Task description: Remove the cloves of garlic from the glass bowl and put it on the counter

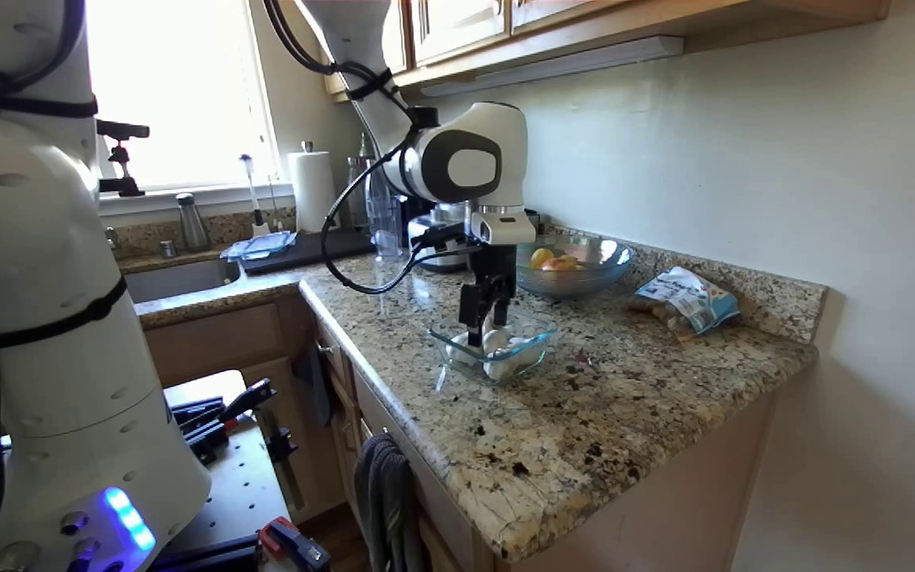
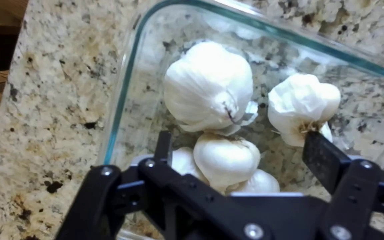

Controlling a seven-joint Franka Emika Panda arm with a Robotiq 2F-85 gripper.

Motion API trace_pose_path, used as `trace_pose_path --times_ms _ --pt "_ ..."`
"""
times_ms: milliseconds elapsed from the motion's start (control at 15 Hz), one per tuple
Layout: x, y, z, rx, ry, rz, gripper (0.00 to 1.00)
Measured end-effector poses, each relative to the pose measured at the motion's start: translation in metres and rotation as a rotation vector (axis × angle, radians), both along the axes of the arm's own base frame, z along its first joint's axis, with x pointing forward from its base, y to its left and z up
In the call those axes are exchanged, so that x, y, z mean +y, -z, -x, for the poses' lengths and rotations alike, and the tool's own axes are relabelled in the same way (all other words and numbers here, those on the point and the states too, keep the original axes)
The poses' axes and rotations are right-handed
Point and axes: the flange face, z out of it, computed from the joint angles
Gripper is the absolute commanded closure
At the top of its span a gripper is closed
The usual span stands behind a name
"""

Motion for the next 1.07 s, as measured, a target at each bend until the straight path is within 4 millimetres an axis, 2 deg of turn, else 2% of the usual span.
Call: trace_pose_path --times_ms 333,667,733,800,1067 --pt "-0.012 0.002 -0.005 -0.052 0.037 0.009 0.00" --pt "-0.020 0.006 0.000 -0.037 0.088 0.014 0.00" --pt "-0.020 0.007 0.000 -0.035 0.096 0.014 0.02" --pt "-0.020 0.007 0.001 -0.034 0.102 0.014 0.07" --pt "-0.019 0.009 0.003 -0.028 0.130 0.011 0.43"
